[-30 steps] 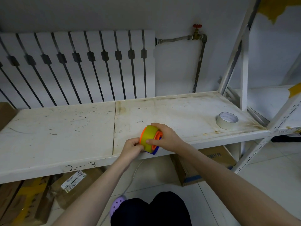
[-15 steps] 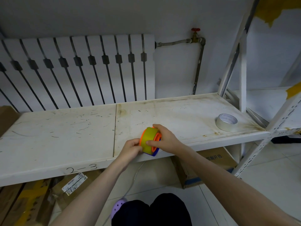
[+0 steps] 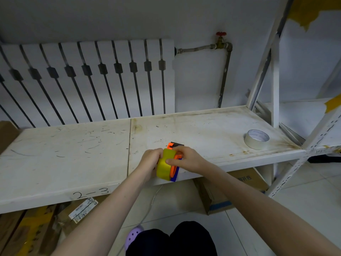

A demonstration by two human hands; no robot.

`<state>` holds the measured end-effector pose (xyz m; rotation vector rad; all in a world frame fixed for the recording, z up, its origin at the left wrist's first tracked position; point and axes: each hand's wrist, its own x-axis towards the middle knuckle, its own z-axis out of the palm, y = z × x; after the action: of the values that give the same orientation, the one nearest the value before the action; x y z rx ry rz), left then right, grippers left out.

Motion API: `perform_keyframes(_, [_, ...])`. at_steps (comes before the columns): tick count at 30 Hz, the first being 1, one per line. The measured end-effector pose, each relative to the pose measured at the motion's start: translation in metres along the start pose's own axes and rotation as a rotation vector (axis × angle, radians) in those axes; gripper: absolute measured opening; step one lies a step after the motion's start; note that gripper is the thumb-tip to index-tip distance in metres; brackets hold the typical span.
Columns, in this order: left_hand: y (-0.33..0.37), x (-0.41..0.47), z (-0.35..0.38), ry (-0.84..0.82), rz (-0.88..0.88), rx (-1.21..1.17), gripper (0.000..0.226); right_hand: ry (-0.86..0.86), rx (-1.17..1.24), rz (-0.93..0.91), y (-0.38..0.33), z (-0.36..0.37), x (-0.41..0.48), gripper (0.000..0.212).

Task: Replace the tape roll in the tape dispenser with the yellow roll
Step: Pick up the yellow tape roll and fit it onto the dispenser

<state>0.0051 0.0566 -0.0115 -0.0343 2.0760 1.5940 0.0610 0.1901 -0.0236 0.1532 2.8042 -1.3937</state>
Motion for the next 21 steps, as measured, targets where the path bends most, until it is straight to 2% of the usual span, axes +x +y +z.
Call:
perform_keyframes(4, [0.0, -0.002, -0.002, 0.016, -0.05, 0.013, 0.01, 0.106, -0.11, -0.057, 0.002, 0.004, 0.003, 0.065])
perform_keyframes(5, [0.001, -0.004, -0.003, 0.021, -0.047, -0.001, 0.004, 0.139, -0.158, -0.101, 0.003, 0.006, 0.003, 0.067])
perform_keyframes(8, [0.002, -0.004, -0.004, 0.029, -0.022, -0.043, 0.015, 0.172, -0.34, -0.28, 0.009, 0.011, 0.002, 0.071])
perform_keyframes(11, [0.007, -0.004, -0.001, 0.046, -0.015, -0.061, 0.015, 0.168, -0.402, -0.404, 0.018, 0.011, 0.002, 0.074])
perform_keyframes(17, [0.009, -0.002, 0.005, 0.061, -0.022, 0.009, 0.009, 0.079, -0.092, -0.089, 0.018, 0.007, 0.009, 0.078])
perform_keyframes(21, [0.008, -0.004, 0.001, 0.074, -0.053, 0.051, 0.009, 0.092, -0.19, -0.104, 0.015, 0.007, 0.012, 0.079])
